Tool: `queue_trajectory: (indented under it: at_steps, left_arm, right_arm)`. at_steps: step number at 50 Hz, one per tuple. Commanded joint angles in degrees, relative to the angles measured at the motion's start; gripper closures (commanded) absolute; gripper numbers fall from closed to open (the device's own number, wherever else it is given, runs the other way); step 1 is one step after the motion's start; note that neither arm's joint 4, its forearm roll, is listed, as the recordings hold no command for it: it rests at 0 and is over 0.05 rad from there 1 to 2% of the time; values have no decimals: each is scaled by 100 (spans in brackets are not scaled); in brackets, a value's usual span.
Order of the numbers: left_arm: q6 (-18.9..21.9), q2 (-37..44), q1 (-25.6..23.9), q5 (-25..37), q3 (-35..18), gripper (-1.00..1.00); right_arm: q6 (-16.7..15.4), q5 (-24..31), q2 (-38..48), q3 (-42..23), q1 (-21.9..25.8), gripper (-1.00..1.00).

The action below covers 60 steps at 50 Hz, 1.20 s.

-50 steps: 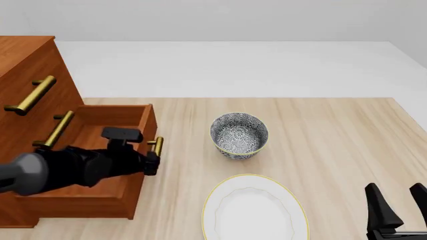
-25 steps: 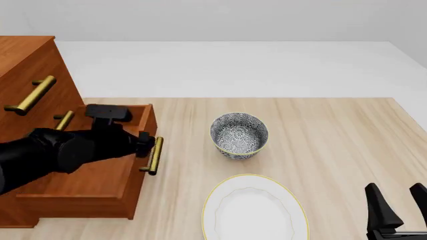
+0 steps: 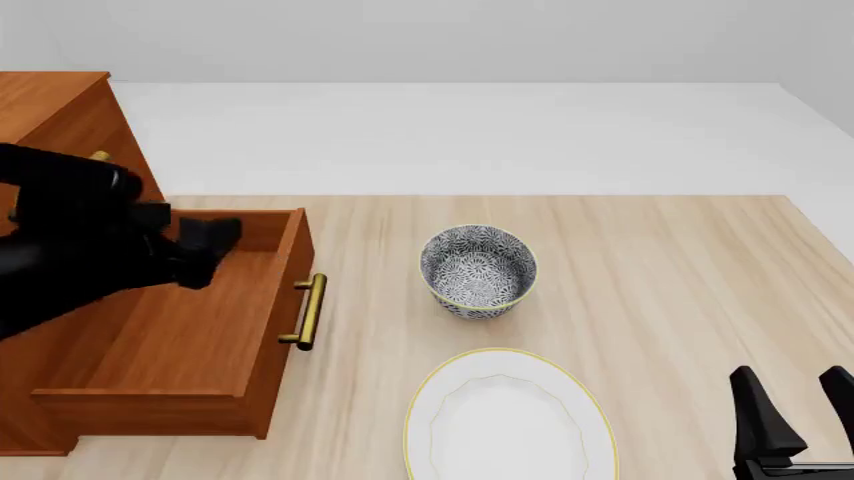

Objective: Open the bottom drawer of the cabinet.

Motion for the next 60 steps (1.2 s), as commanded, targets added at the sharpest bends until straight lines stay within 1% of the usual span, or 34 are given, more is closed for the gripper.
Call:
queue_trajectory:
  at_steps: [1, 2, 4, 7, 8, 9, 10, 11, 12, 13, 14, 16, 17, 18, 19, 21, 25, 27, 28, 31, 39, 41, 43, 44, 45, 46, 48, 49, 51, 54, 56, 58, 60]
  left_arm:
    - [255, -1384, 103, 661, -54, -100]
    - [371, -1541, 169, 739, -78, -100]
    - [283, -1670, 157, 847, -134, -100]
    - [415, -1977, 210, 994, -220, -100]
    - [516, -2148, 219, 1046, -234, -100]
    - [462, -2215, 216, 1084, -255, -100]
    - [642, -2343, 69, 1203, -271, -100]
    - [496, -2433, 65, 1221, -307, -100]
    - [527, -2572, 101, 1309, -360, -100]
    - [709, -2643, 74, 1384, -352, -100]
    - [546, -2733, 31, 1395, -388, -100]
    - [686, -2973, 71, 1566, -473, -100]
    - [686, -2974, 72, 1567, -473, -100]
    - [603, -3077, 69, 1679, -539, -100]
    - [704, -3231, 110, 1752, -564, -100]
    - [643, -3341, 134, 1865, -572, -100]
    - [655, -3644, 158, 2124, -630, -100]
    - [696, -3758, 194, 2215, -688, -100]
    - [695, -3883, 333, 2289, -828, -100]
    - [826, -4105, 312, 2511, -896, -100]
    - [892, -4613, 297, 3084, -1431, -100]
    - [1007, -4741, 403, 3205, -1671, -100]
    - [840, -4791, 417, 3376, -1977, -100]
    - [1025, -4911, 472, 3487, -2060, -100]
    - [1035, -4942, 528, 3514, -2119, -100]
    - [977, -4969, 455, 3604, -2270, -100]
    - [927, -5004, 482, 3697, -2404, -100]
    - [1053, -5069, 520, 3775, -2395, -100]
    - [994, -5092, 534, 3849, -2552, -100]
    - [1059, -5133, 611, 3843, -2677, -100]
    - [944, -5122, 675, 3867, -2822, -100]
    - [951, -5164, 694, 3933, -2992, -100]
    - [852, -5214, 734, 3980, -3134, -100]
  right_arm:
    - [-1, 0, 0, 0, 0, -100]
    - [-1, 0, 0, 0, -1, -100]
    - [0, 0, 0, 0, 1, -100]
    - [0, 0, -1, 0, -1, -100]
    - [0, 0, -1, 0, -1, -100]
    - [1, 0, -1, 0, 0, -100]
    - [2, 0, 1, 0, -1, -100]
    - [0, 0, 0, 0, 1, -100]
    - [1, 0, 1, 0, -1, -100]
    - [1, 0, 1, 0, -1, -100]
    - [-1, 0, -1, 0, 0, -100]
    - [1, 0, 1, 0, 1, -100]
    - [1, 0, 1, 0, 1, -100]
    - [0, 0, 0, 0, 0, -100]
    - [0, 0, 0, 0, -1, -100]
    - [-1, 0, 0, 0, 0, -100]
    - [-1, 0, -1, 0, 0, -100]
    - [1, 0, 0, 0, -1, -100]
    - [-1, 0, 1, 0, -1, -100]
    - [-1, 0, -1, 0, 0, -100]
    - [2, 0, 0, 0, -1, -100]
    - [0, 0, 0, 0, 0, -100]
    - [0, 0, 0, 0, -1, -100]
    - [1, 0, 0, 0, 1, -100]
    - [1, 0, 0, 0, 0, -100]
    - [0, 0, 0, 0, 0, -100]
    - [1, 0, 0, 0, -1, -100]
    - [-1, 0, 0, 0, -1, -100]
    - [0, 0, -1, 0, -1, -100]
    - [0, 0, 0, 0, 0, -100]
    - [0, 0, -1, 0, -1, -100]
    - [0, 0, 0, 0, -1, -100]
    - [-1, 0, 0, 0, 1, -100]
